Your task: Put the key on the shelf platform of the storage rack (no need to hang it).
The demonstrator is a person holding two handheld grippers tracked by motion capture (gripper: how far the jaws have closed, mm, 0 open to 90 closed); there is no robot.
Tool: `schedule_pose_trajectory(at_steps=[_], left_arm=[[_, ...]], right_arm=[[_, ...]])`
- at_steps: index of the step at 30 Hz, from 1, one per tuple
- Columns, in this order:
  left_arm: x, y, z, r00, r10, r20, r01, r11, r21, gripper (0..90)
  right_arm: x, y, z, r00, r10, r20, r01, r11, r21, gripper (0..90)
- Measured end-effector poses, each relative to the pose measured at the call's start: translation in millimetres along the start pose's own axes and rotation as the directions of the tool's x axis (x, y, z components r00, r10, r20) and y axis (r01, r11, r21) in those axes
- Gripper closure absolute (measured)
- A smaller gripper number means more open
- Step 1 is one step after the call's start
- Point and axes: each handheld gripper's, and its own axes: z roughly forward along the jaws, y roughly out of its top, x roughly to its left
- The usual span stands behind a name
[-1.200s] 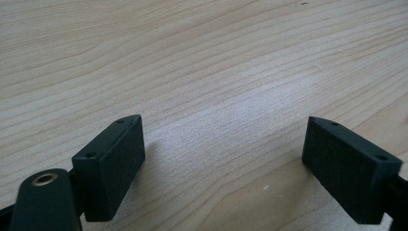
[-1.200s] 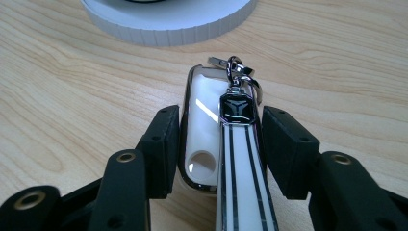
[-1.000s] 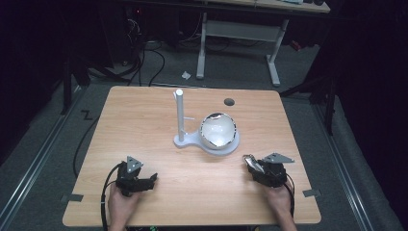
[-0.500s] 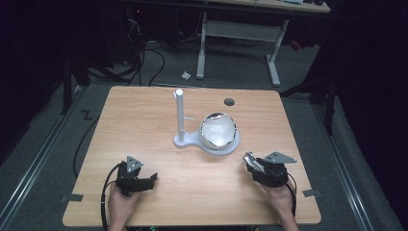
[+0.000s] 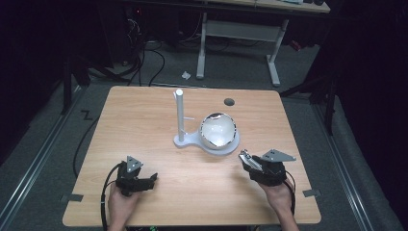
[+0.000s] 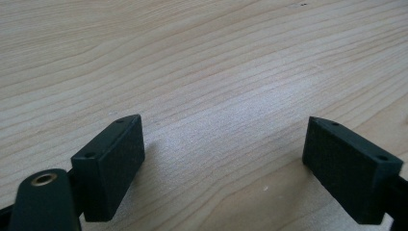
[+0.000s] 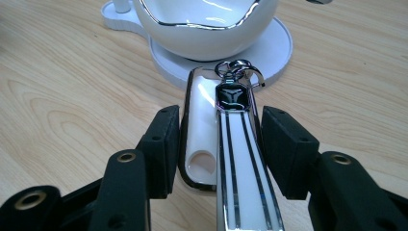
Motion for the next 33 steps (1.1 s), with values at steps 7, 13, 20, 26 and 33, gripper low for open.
schedule_pose_trajectory(at_steps=[7,13,20,26,33], left_arm=[[0.2,-0.1,0.0,1.0,-0.003,0.002,0.003,1.0,-0.001,15.1],[0.3,-0.1,-0.1,1.0,-0.003,0.003,0.003,1.0,-0.001,15.1],[0.2,-0.1,0.0,1.0,-0.002,0.002,0.002,1.0,-0.001,15.1],[0.1,0.0,0.0,1.0,-0.002,0.002,0.002,1.0,-0.001,15.2],[0.3,-0.1,-0.1,1.0,-0.003,0.003,0.003,1.0,-0.001,15.1]], right_arm=[[4.8,9.4,2.2,0.9995,-0.007,-0.03,0.006,1.0,-0.012,50.4],[7.5,18.6,0.5,0.9986,-0.012,-0.051,0.01,1.0,-0.029,50.4],[7.8,29.8,-1.1,0.9968,-0.025,-0.076,0.021,0.999,-0.048,50.5],[8.5,38.7,-2.0,0.9947,-0.049,-0.09,0.045,0.998,-0.042,50.5],[7.4,49.6,-3.9,0.9931,-0.056,-0.103,0.051,0.997,-0.058,50.5]])
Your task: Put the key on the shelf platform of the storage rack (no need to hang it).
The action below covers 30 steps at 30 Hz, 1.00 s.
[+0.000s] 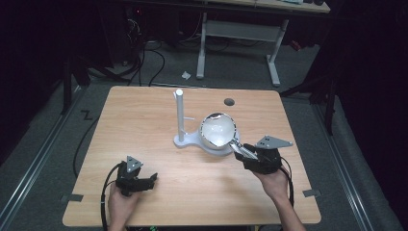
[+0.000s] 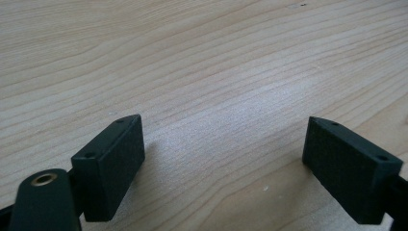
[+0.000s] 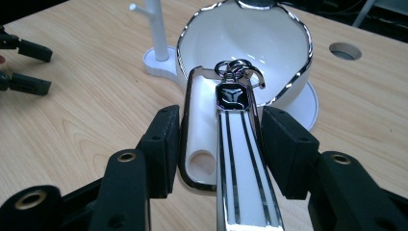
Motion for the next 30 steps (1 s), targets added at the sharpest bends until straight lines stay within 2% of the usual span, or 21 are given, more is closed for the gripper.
schedule_pose_trajectory(at_steps=[17,30], left_arm=[[0.4,0.0,-0.2,1.0,-0.003,0.002,0.003,1.0,-0.001,15.2],[0.3,0.0,-0.1,1.0,-0.002,0.001,0.002,1.0,-0.001,15.2]], right_arm=[[-5.2,25.6,22.1,0.9996,0.001,-0.029,-0.001,1.0,-0.002,50.5],[-10.4,40.1,38.6,0.9998,0.002,-0.022,-0.001,1.0,0.015,50.5]])
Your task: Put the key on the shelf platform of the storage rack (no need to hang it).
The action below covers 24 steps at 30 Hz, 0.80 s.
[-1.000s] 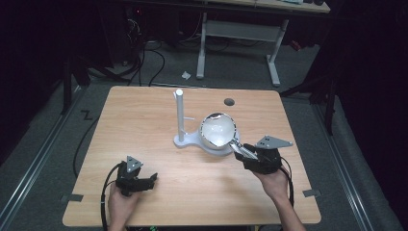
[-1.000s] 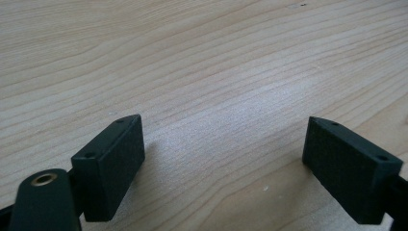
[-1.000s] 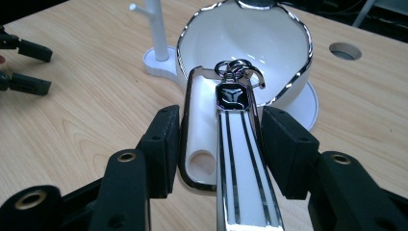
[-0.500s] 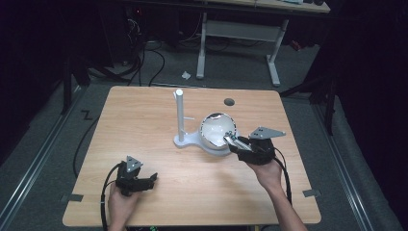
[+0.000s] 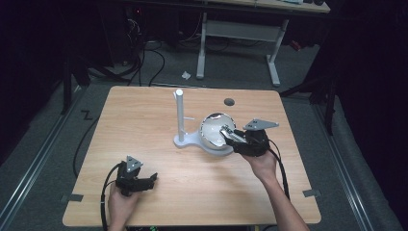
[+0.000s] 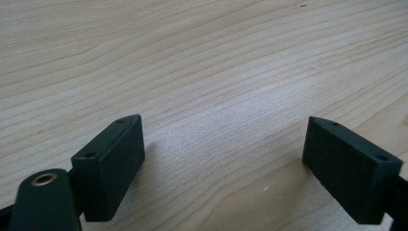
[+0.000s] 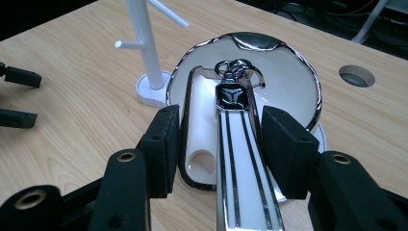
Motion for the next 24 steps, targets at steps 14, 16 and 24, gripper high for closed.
schedule_pose_trajectory(at_steps=[14,16,24], left_arm=[[0.1,0.0,0.0,1.0,0.0,0.001,0.0,1.0,0.0,15.2],[0.0,0.0,0.0,1.0,0.0,0.0,0.0,1.0,0.0,15.2],[0.1,0.0,-0.1,1.0,0.0,0.001,0.0,1.0,0.0,15.2]], right_arm=[[-3.1,7.1,31.1,0.9999,0.0,0.017,-0.001,0.999,0.047,50.4],[-3.3,8.9,35.4,0.9998,-0.003,0.017,0.002,0.999,0.049,50.4],[-2.8,12.4,53.3,0.9996,0.003,0.029,-0.005,0.997,0.072,50.3]])
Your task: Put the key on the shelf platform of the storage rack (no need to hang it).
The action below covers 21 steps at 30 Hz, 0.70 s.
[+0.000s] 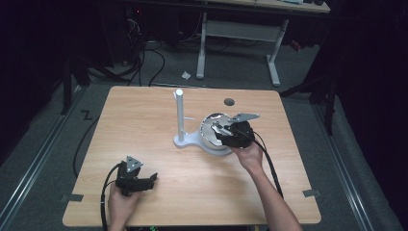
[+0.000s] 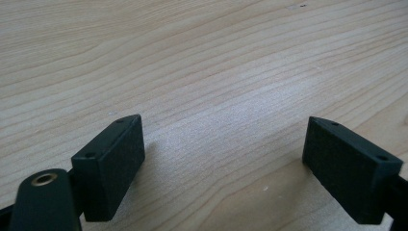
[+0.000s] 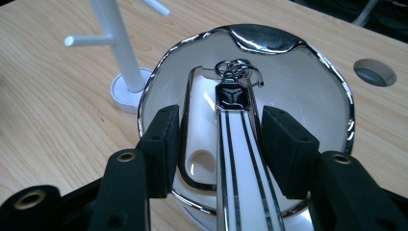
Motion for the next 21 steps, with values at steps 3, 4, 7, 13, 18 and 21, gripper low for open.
schedule_pose_trajectory(at_steps=[3,4,7,13,18,21], left_arm=[[0.0,0.0,0.0,1.0,0.001,0.0,-0.001,1.0,0.0,15.2],[0.0,0.0,0.0,1.0,0.0,0.0,0.0,1.0,0.0,15.2],[0.1,0.0,0.0,1.0,0.0,0.0,0.0,1.0,0.0,15.2],[0.0,0.0,0.0,1.0,0.001,0.0,-0.001,1.0,0.0,15.2],[-0.1,0.0,0.0,1.0,0.001,-0.001,-0.001,1.0,0.0,15.2],[0.0,0.0,0.0,1.0,0.001,0.0,-0.001,1.0,0.001,15.2]], right_arm=[[1.2,-1.6,6.9,1.0,-0.003,0.006,0.003,1.0,0.014,50.3],[1.5,-1.9,9.1,1.0,-0.003,0.007,0.003,1.0,0.016,50.3],[1.6,-1.8,14.2,0.9999,0.005,0.011,-0.006,1.0,0.02,50.3],[-0.3,-1.0,24.7,0.9996,0.001,0.029,-0.002,0.999,0.036,50.1],[-1.2,-2.6,33.9,0.9982,-0.006,0.059,0.003,0.998,0.055,50.0],[-0.9,-4.0,37.7,0.9966,-0.02,0.08,0.014,0.997,0.07,49.8]])
